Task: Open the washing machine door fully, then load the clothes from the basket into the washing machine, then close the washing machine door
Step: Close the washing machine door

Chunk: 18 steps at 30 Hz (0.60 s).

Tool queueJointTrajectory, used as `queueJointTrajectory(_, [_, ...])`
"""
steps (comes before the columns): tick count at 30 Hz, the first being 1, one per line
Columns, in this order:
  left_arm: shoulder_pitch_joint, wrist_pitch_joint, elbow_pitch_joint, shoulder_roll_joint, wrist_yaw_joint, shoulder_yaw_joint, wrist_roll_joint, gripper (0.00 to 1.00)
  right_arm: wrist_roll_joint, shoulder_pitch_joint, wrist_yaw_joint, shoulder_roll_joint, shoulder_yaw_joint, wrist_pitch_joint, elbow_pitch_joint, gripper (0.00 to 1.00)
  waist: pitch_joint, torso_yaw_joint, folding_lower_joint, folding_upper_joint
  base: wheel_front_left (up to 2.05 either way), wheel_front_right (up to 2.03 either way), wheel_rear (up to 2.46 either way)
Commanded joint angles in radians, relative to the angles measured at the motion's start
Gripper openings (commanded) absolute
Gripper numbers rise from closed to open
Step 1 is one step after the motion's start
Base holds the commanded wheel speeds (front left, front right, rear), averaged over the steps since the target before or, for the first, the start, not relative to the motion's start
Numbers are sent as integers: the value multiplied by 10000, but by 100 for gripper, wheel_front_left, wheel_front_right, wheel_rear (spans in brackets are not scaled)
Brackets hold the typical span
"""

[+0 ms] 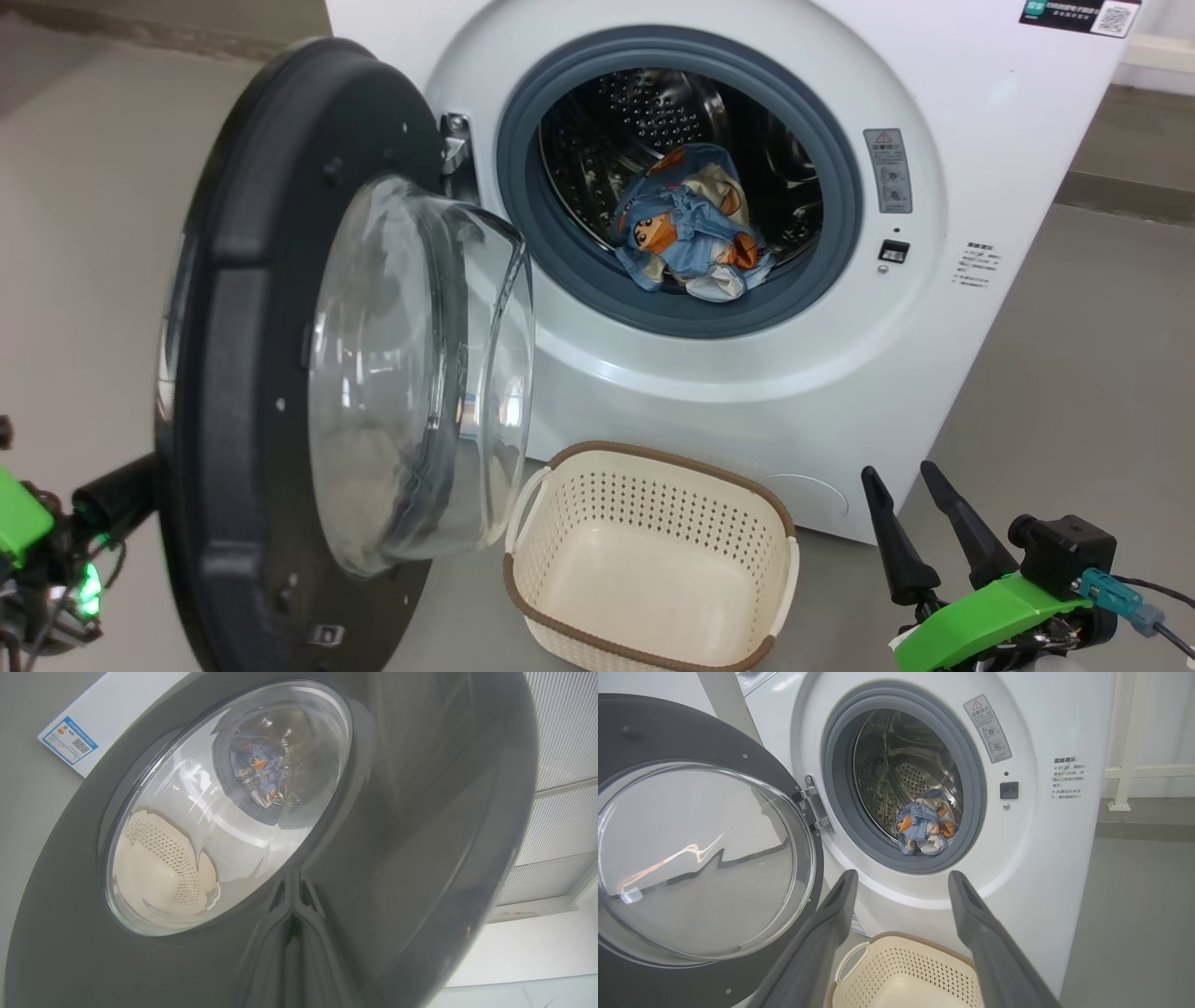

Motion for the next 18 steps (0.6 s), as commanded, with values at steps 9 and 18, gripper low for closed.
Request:
queueJointTrajectory(9, [343,140,-2112,-139,770,121,-240,0,148,-71,44,-13,101,-82,-282,100,-126,-527,0,-1,0,0,0])
queueJointTrajectory(18, [477,50,-2750,-640,1145,15,-429,0,160,-82,44,-56,81,-82,-256,100,-158,-1343,0,-1,0,0,0])
